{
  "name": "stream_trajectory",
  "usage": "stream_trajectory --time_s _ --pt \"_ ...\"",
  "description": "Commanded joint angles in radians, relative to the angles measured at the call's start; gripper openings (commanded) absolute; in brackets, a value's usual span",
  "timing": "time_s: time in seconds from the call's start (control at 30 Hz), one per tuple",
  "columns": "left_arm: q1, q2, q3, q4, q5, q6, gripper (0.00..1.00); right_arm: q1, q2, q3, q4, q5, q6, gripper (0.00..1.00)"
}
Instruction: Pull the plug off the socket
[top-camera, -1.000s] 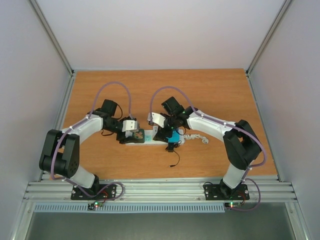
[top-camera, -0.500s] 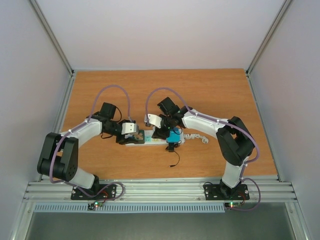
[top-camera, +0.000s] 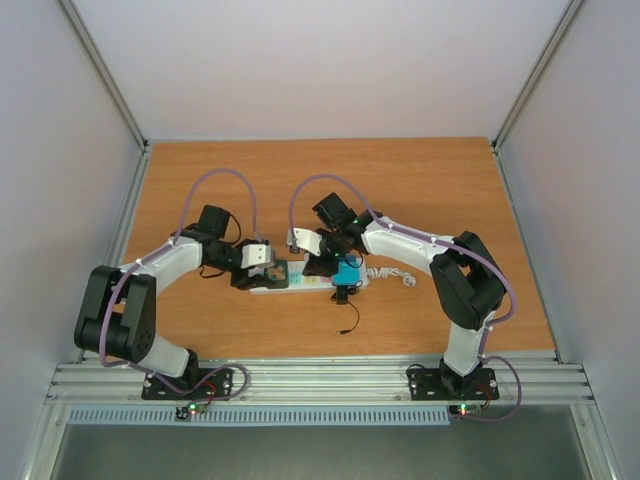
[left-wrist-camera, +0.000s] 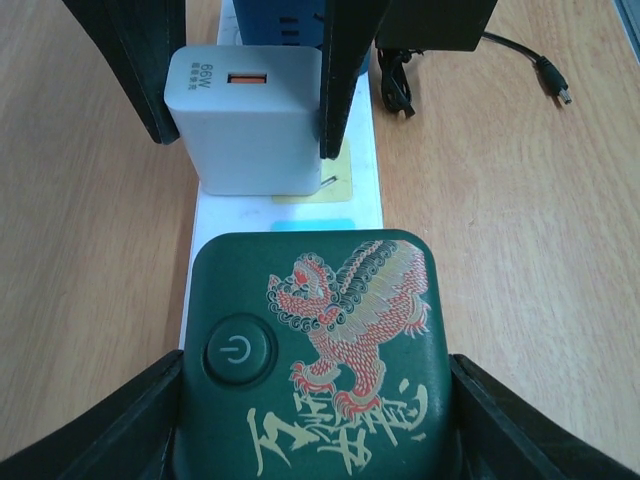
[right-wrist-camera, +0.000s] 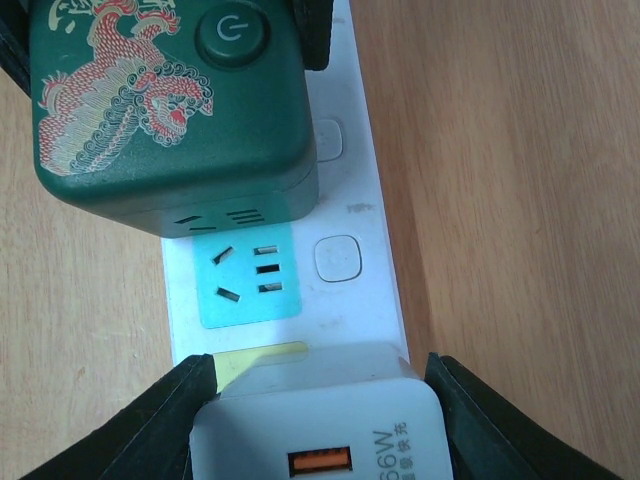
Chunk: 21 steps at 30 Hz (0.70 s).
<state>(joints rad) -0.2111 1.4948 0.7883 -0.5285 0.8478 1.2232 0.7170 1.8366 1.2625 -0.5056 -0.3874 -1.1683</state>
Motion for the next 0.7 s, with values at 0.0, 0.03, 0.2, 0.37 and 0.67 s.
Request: stream_trajectory --time_s 0.0,0.03,0.2,0.37,0.67 --pt "0.005 -0.074 0.012 0.033 0.119 0.006 0.35 0.005 0.043 0.022 -0.021 0.050 -0.019 0.29" --pt "0.004 -0.093 0.001 0.052 0.113 0.002 0.34 0.004 0.045 0.023 -0.021 0.052 -0.018 0.28" --pt "0.004 -0.138 -0.023 0.101 0.121 -0.037 0.31 0.005 0.054 0.019 -0.004 0.077 -0.009 0.27" --pt "0.010 -0.074 0.037 0.006 0.194 -0.047 0.31 0.005 0.056 0.013 0.002 0.094 -0.010 0.25" --pt "0.067 -0.055 0.090 -0.096 0.193 0.005 0.28 0.005 0.049 0.025 -0.004 0.074 0.010 0.29"
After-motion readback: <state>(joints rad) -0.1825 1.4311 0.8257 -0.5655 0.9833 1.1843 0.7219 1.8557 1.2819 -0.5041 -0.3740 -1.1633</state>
